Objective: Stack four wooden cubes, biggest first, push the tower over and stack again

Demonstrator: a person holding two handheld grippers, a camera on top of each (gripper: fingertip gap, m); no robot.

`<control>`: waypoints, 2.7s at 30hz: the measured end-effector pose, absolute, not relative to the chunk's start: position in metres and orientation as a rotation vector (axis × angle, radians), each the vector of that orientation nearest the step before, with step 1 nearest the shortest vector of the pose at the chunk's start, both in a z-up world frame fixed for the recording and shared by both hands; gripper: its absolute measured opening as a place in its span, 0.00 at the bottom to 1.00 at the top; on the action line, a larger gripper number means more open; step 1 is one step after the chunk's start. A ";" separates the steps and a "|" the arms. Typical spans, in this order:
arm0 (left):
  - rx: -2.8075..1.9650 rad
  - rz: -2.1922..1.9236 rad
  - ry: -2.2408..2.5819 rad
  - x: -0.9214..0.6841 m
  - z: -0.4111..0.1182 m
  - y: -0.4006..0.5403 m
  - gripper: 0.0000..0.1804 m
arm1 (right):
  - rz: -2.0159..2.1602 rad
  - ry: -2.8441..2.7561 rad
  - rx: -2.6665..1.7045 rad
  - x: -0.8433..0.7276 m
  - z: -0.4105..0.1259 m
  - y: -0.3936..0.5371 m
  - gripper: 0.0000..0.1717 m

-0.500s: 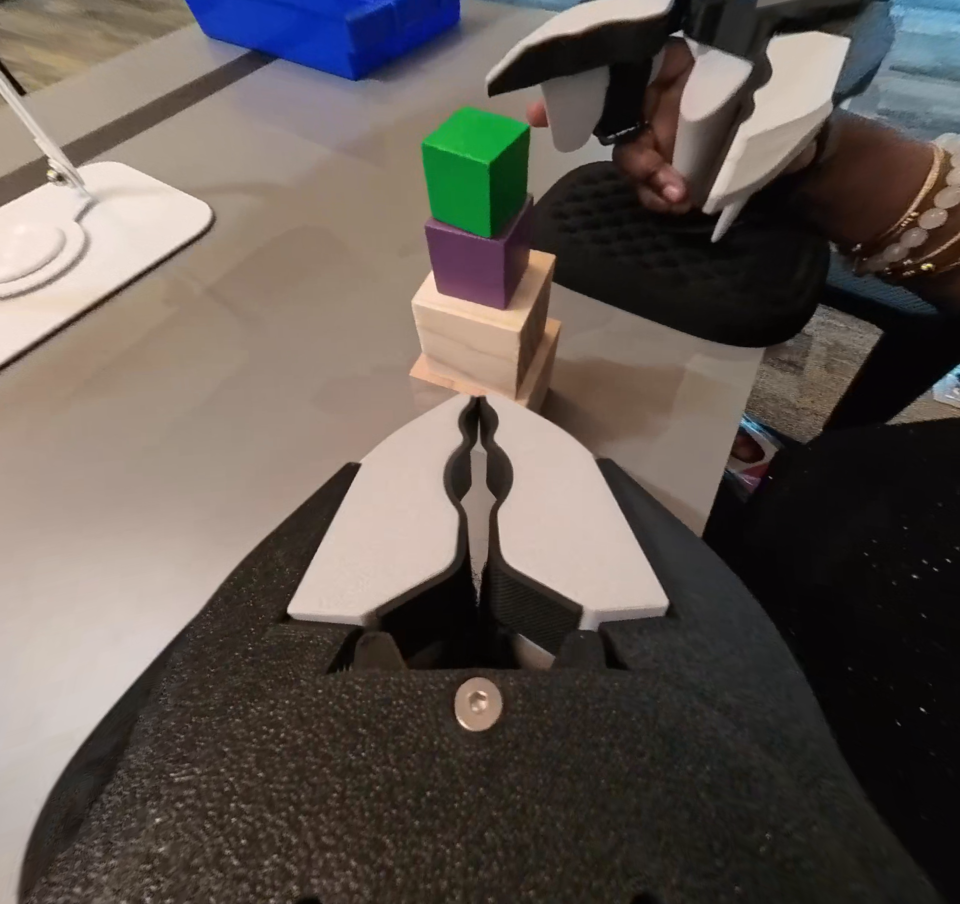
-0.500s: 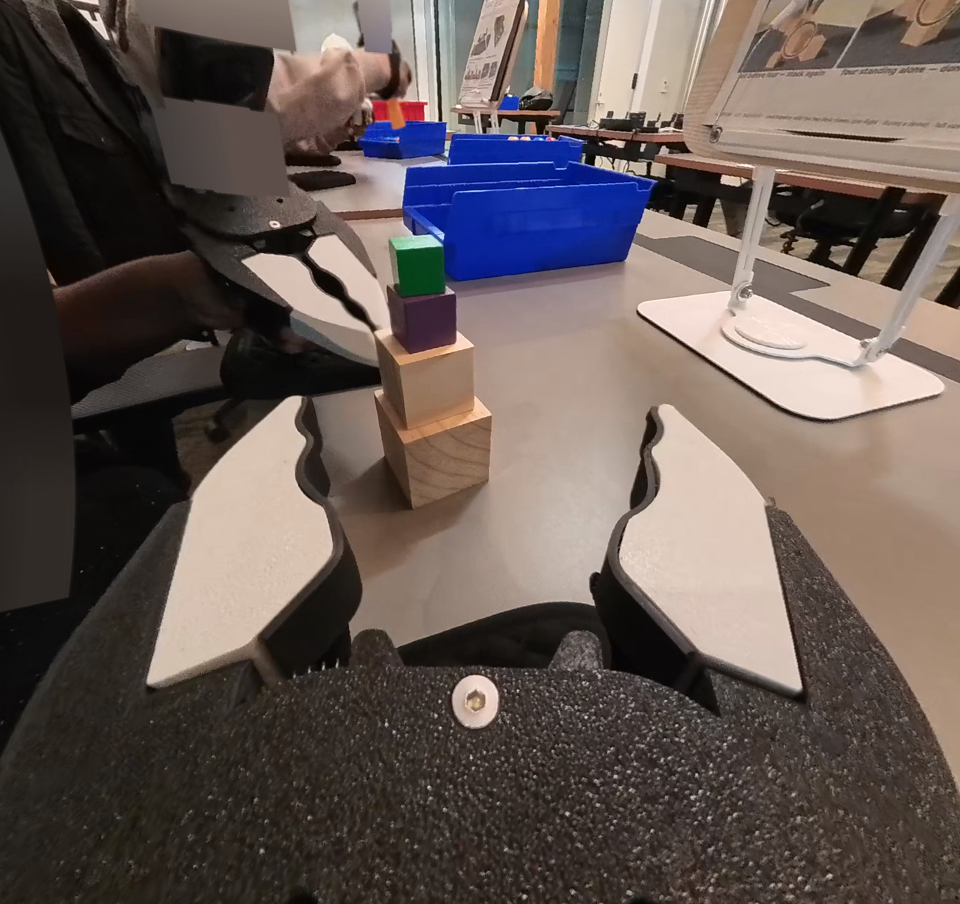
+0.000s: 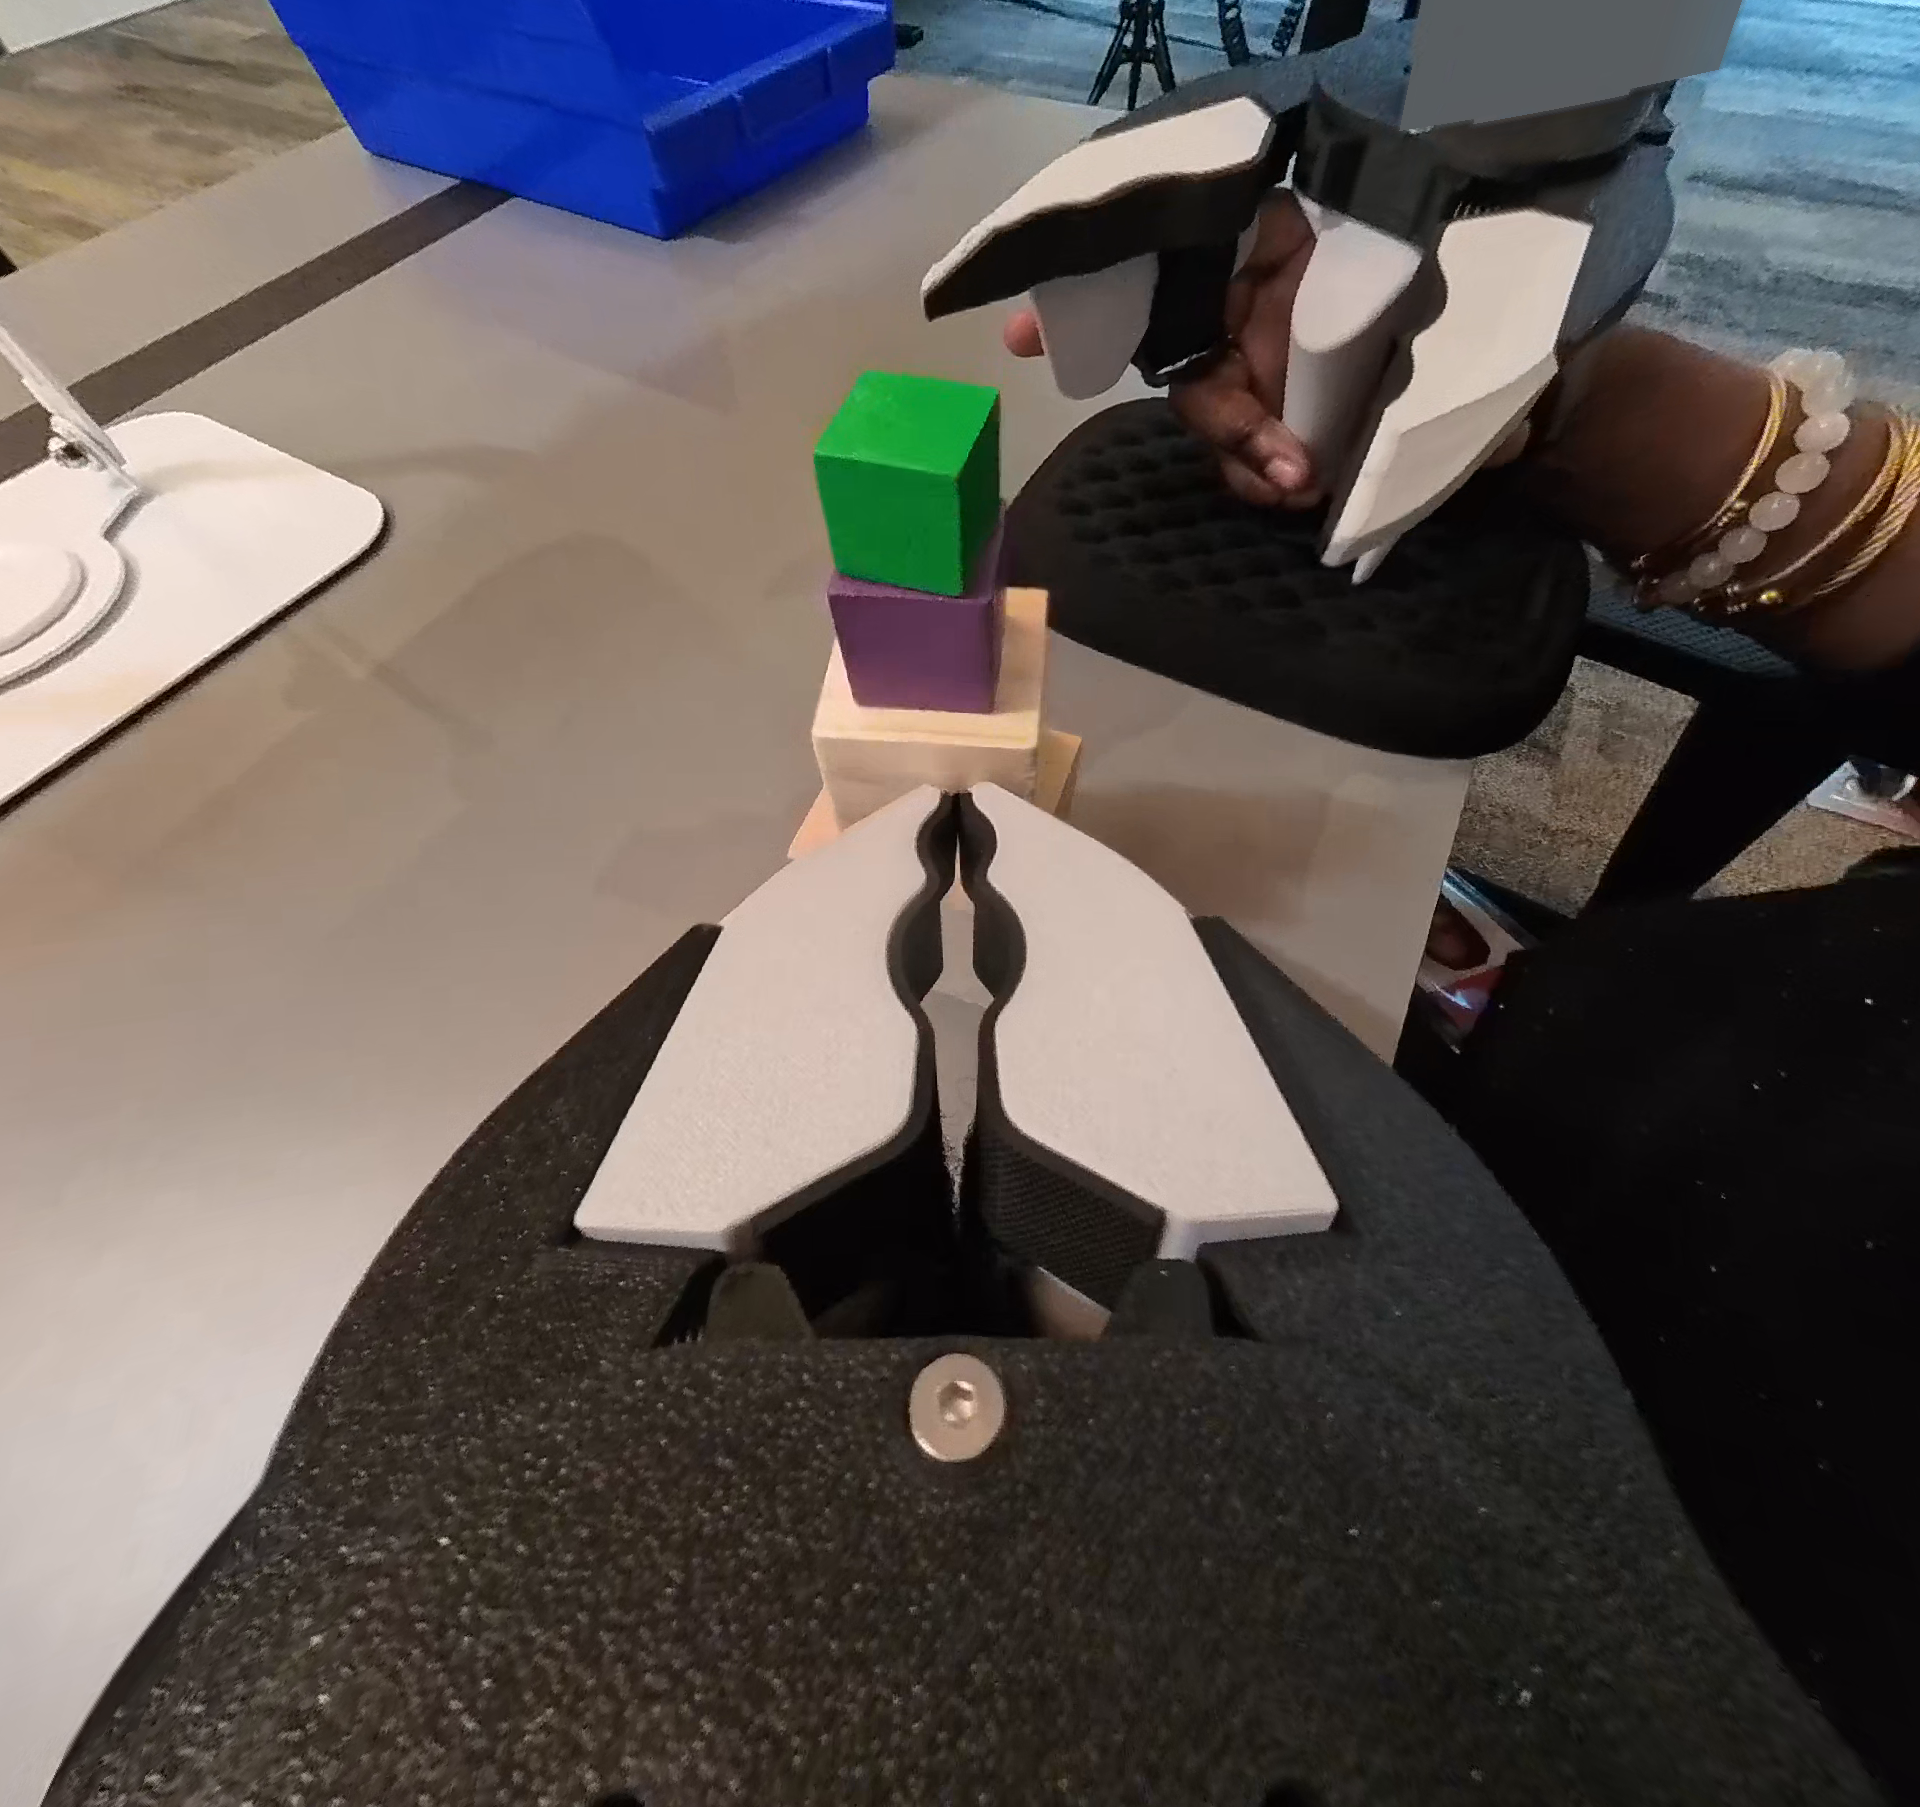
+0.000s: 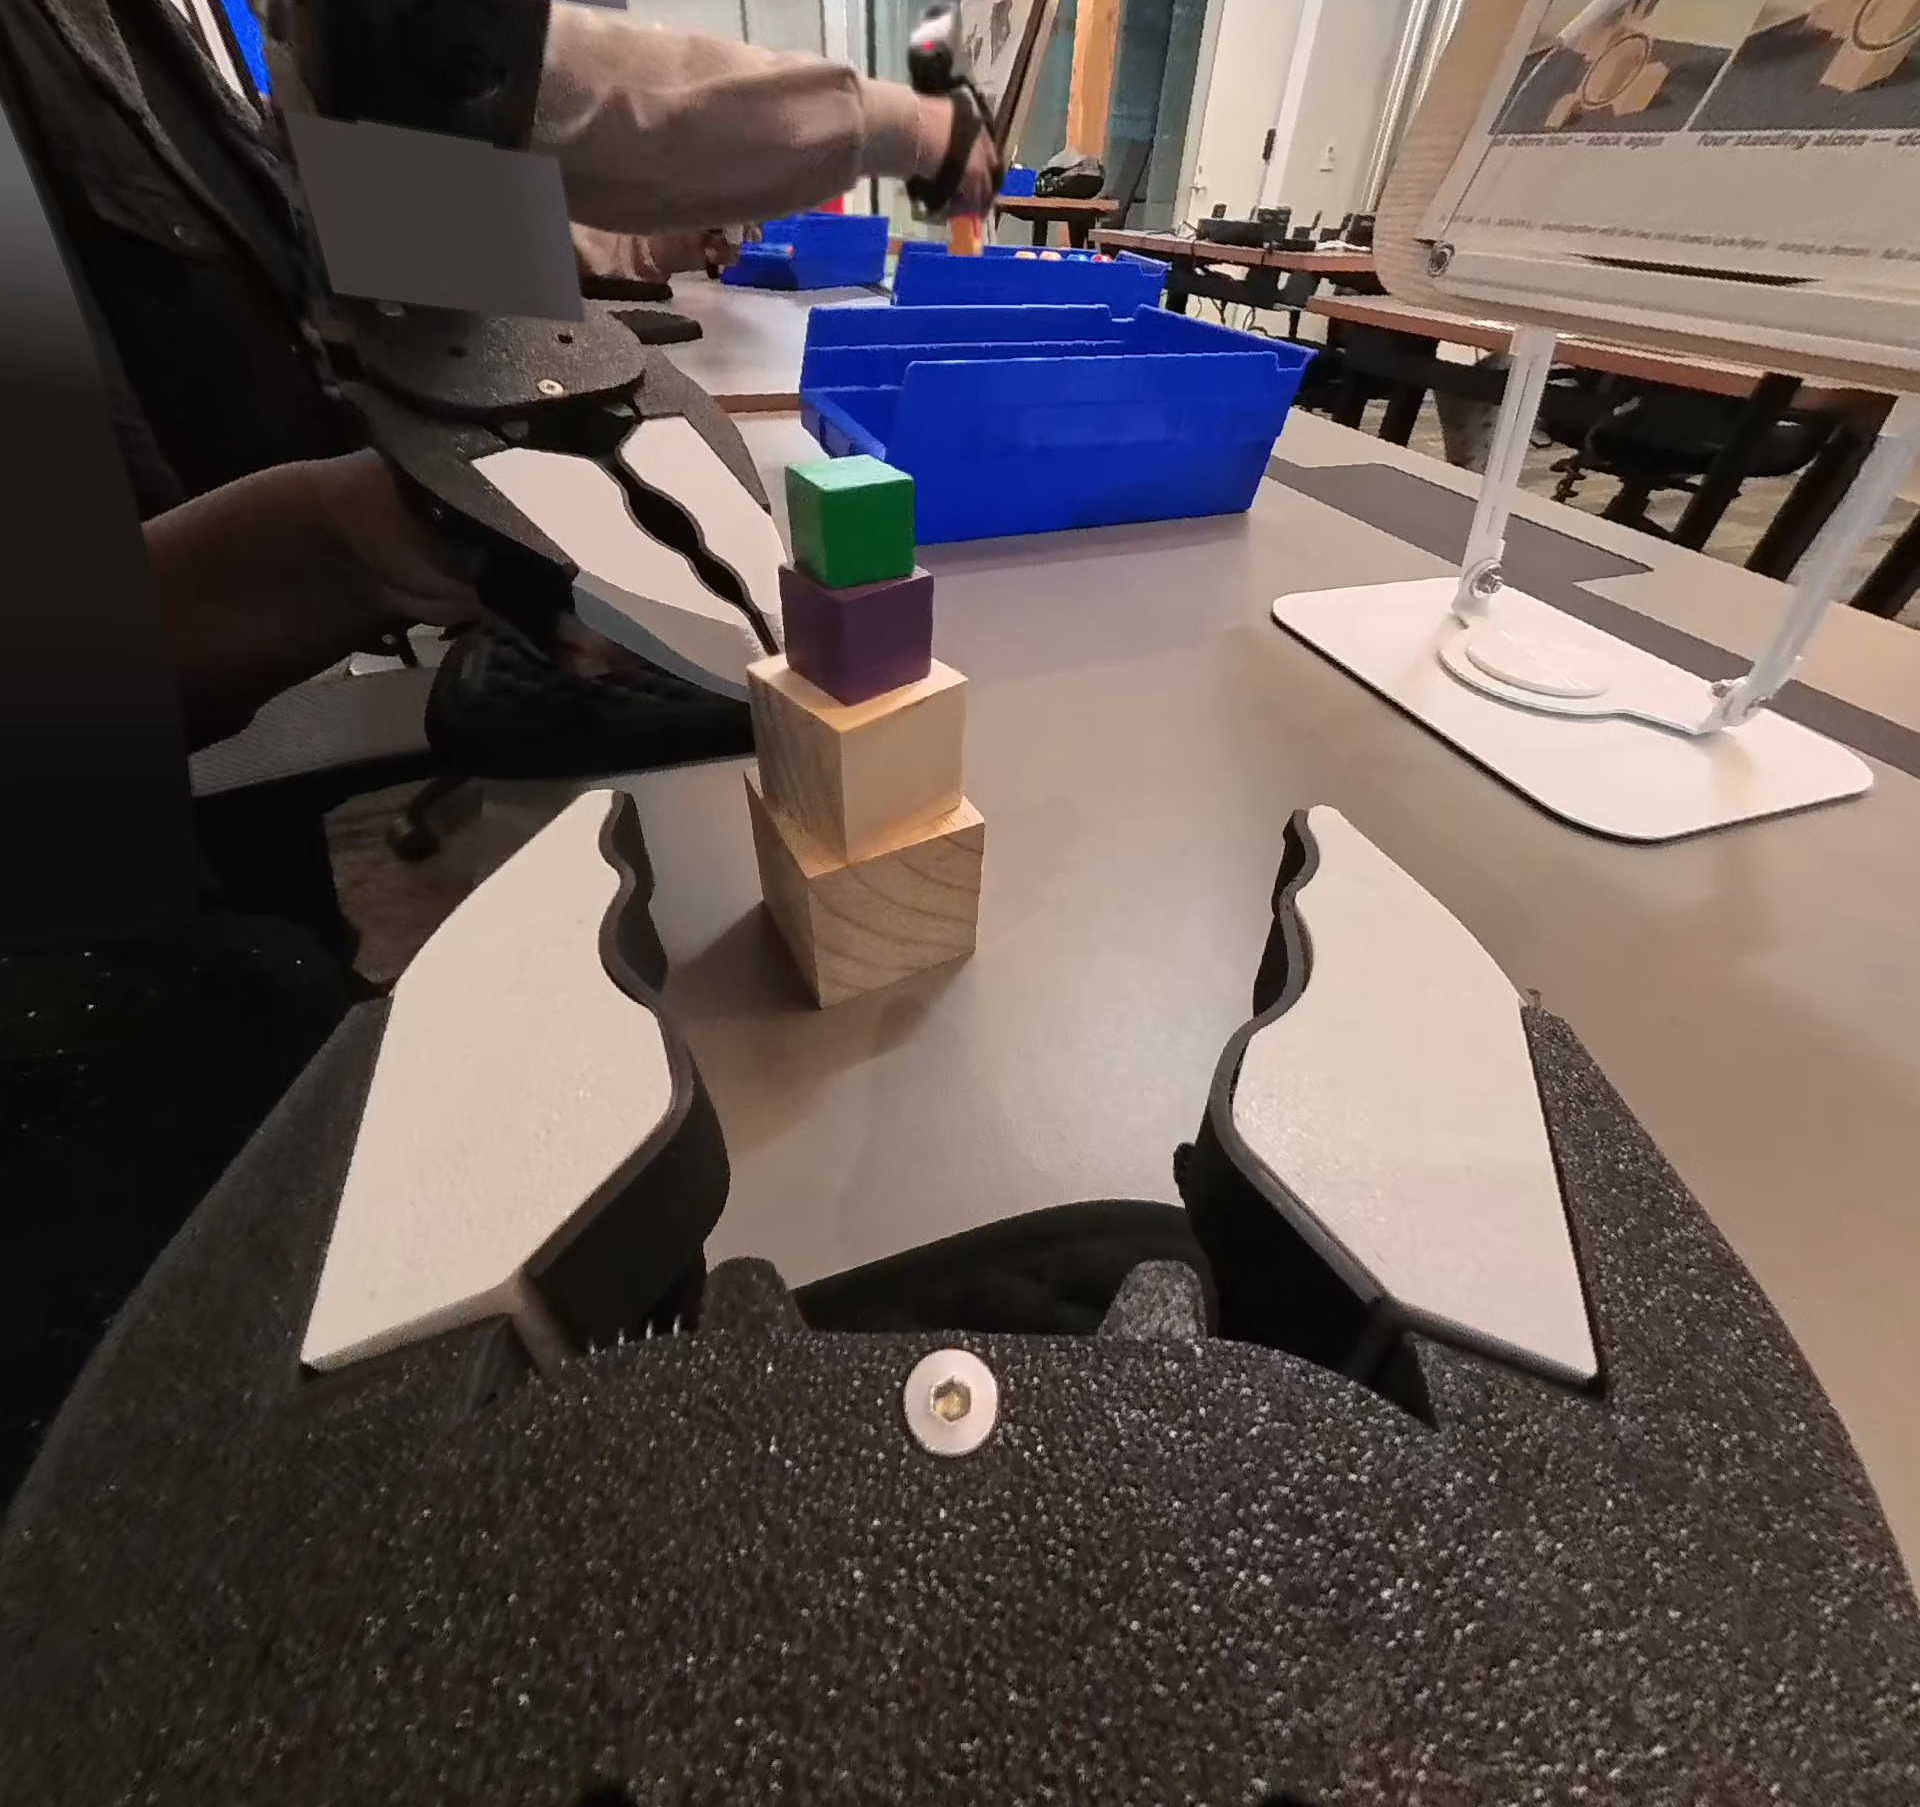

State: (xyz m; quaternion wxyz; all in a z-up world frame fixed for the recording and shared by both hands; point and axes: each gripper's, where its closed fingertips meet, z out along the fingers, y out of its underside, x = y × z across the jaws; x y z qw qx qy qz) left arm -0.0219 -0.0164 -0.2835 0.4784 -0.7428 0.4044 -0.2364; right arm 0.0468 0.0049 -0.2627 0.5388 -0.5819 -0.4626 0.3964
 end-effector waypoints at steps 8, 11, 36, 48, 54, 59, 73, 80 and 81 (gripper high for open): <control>-1.794 -0.582 0.989 -0.012 -0.278 -0.013 0.00 | 0.947 -1.093 -1.378 0.048 -0.262 0.005 0.64; -1.787 -0.583 0.989 -0.008 -0.276 -0.012 0.00 | 0.944 -1.093 -1.382 0.047 -0.262 0.005 0.64; -1.781 -0.583 1.025 0.003 -0.270 0.003 0.00 | 0.949 -1.083 -1.385 0.048 -0.262 0.006 0.64; -1.540 -0.668 0.848 -0.053 -0.223 -0.006 0.17 | 0.944 -1.088 -1.389 0.048 -0.262 0.006 0.63; -1.324 -0.713 0.748 -0.091 -0.186 -0.010 0.50 | 0.929 -1.098 -1.392 0.047 -0.264 0.006 0.63; -1.312 -0.754 0.829 -0.106 -0.192 -0.007 0.71 | 0.932 -1.095 -1.390 0.047 -0.263 0.006 0.63; -1.335 -0.790 0.924 -0.161 -0.228 0.007 0.76 | 0.915 -1.100 -1.372 0.047 -0.262 0.005 0.63; -1.340 -0.750 0.809 -0.185 -0.241 0.023 0.73 | 0.907 -1.088 -1.397 0.047 -0.262 0.008 0.68; -1.341 -0.741 0.799 -0.187 -0.242 0.025 0.74 | 0.908 -1.093 -1.401 0.046 -0.263 0.008 0.68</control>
